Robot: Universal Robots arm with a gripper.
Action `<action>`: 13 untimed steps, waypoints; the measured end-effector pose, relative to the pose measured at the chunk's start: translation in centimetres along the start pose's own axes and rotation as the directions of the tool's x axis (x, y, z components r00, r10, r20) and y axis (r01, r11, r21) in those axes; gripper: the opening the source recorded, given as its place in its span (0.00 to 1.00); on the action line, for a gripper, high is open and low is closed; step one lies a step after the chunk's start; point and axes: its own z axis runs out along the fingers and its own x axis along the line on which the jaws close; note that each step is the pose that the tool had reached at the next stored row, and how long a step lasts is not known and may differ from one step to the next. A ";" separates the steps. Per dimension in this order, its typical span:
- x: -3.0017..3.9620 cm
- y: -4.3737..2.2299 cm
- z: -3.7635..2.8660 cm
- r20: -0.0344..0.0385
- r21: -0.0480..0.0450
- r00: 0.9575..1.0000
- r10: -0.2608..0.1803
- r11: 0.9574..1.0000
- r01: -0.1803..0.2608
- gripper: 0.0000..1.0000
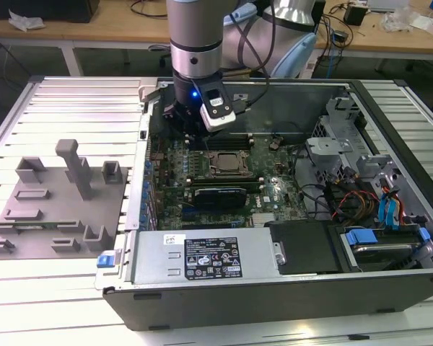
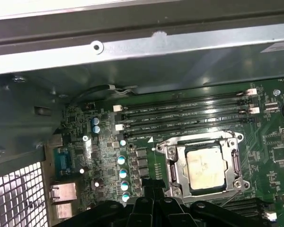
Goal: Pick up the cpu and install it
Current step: 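Install the first cpu locking lever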
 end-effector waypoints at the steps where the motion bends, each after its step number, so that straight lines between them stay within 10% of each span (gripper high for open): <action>1: 0.14 -0.03 -0.01 -0.003 -0.021 1.000 0.001 1.000 -0.001 0.11; 9: 0.61 -0.17 -0.02 -0.017 -0.127 1.000 0.003 0.992 -0.005 0.11; 13: 0.67 -0.19 -0.03 -0.022 -0.164 1.000 0.003 0.986 -0.007 0.11</action>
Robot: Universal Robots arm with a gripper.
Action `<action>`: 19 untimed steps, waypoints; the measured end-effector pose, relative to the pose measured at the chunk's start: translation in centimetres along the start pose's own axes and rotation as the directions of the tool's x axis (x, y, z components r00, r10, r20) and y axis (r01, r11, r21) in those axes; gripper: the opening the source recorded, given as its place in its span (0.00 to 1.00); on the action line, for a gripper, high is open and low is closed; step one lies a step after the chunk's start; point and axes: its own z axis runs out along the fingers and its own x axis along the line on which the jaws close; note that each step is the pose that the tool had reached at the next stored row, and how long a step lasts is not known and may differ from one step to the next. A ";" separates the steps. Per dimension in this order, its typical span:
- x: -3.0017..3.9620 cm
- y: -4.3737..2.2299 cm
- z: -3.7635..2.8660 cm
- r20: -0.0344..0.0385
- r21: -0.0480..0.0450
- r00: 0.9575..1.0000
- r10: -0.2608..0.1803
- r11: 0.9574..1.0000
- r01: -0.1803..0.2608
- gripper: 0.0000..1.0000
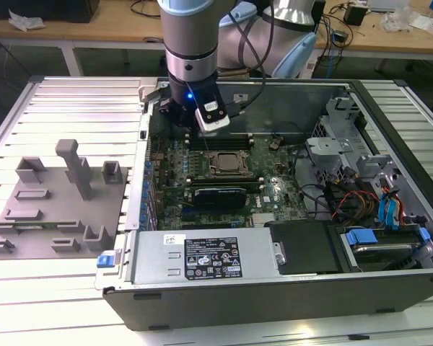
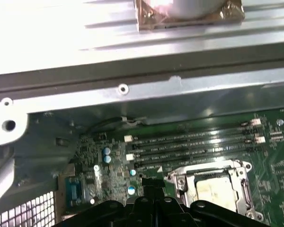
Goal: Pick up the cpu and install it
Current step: 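Install the first cpu locking lever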
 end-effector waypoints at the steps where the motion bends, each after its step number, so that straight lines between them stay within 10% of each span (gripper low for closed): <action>1: 0.01 0.00 0.00 -0.001 -0.010 1.000 0.000 1.000 0.000 0.11; 5: 0.04 -0.03 0.00 -0.006 -0.043 1.000 0.001 0.999 -0.002 0.11; 11: -0.78 0.07 0.03 -0.006 -0.044 1.000 0.001 0.999 -0.002 0.11; 19: -4.51 0.54 0.20 -0.005 -0.044 1.000 0.003 0.999 -0.003 0.11</action>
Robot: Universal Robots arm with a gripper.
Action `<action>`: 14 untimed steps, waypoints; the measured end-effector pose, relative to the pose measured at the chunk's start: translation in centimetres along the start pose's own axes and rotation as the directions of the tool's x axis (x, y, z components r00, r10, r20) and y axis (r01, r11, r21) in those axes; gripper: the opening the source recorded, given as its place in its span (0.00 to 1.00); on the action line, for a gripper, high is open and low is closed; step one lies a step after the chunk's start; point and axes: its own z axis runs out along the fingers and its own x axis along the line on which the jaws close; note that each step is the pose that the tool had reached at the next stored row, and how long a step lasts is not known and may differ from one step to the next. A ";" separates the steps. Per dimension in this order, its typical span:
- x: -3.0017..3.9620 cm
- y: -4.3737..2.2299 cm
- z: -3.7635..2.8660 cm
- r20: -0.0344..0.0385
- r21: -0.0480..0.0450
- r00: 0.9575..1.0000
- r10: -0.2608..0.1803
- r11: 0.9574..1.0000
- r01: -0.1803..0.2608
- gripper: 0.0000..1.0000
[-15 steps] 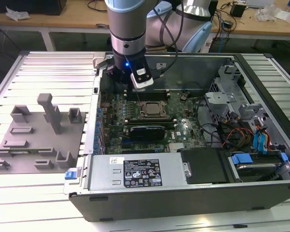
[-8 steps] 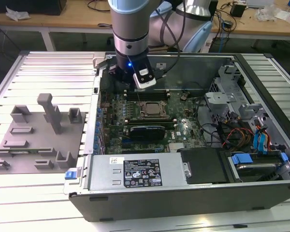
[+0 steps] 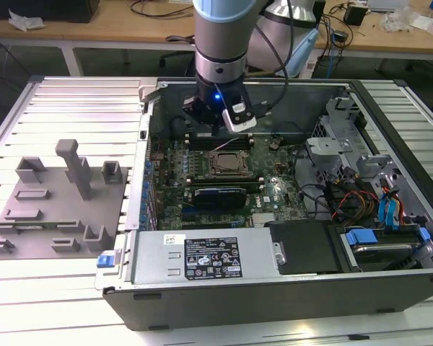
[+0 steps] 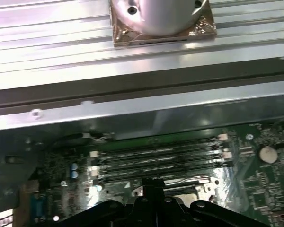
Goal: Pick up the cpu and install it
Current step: 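Install the first cpu locking lever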
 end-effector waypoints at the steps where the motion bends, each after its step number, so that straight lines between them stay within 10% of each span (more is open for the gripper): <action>1: -0.46 0.06 0.02 0.000 0.000 1.000 0.001 1.000 -0.001 0.11; 14: -0.55 -0.03 0.39 0.000 0.000 1.000 0.001 1.000 -0.001 0.11</action>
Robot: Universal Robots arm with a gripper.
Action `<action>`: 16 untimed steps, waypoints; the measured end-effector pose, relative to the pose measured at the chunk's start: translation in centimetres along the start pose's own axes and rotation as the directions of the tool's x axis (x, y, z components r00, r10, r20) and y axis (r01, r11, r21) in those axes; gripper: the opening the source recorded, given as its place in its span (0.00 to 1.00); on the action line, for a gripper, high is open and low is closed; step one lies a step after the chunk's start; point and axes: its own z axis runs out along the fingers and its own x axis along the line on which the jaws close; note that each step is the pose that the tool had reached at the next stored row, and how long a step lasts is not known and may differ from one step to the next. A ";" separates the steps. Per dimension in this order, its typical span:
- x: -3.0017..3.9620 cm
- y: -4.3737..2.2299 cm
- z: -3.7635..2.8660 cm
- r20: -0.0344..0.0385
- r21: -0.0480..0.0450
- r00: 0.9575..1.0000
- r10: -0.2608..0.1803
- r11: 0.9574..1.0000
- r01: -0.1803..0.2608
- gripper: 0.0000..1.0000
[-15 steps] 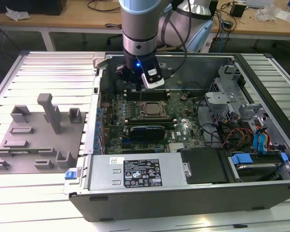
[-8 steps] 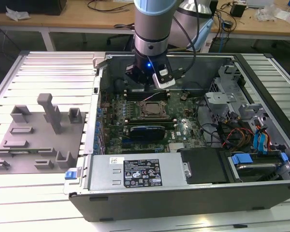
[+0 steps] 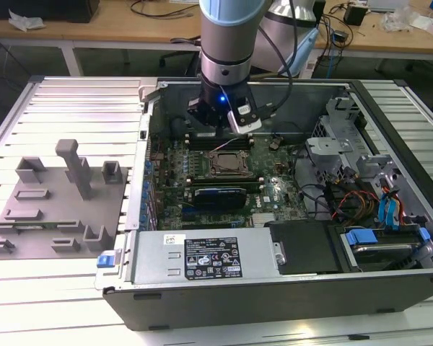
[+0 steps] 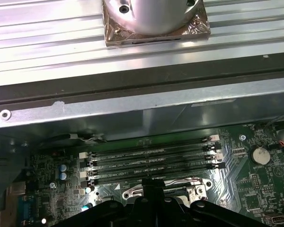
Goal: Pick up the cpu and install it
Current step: 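Install the first cpu locking lever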
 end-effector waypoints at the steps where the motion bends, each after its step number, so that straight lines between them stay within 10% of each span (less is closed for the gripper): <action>1: 0.00 0.00 0.00 0.000 0.000 1.000 0.000 1.000 0.000 0.11; 16: 0.00 -0.08 0.31 0.000 0.002 1.000 0.000 1.000 0.000 0.11</action>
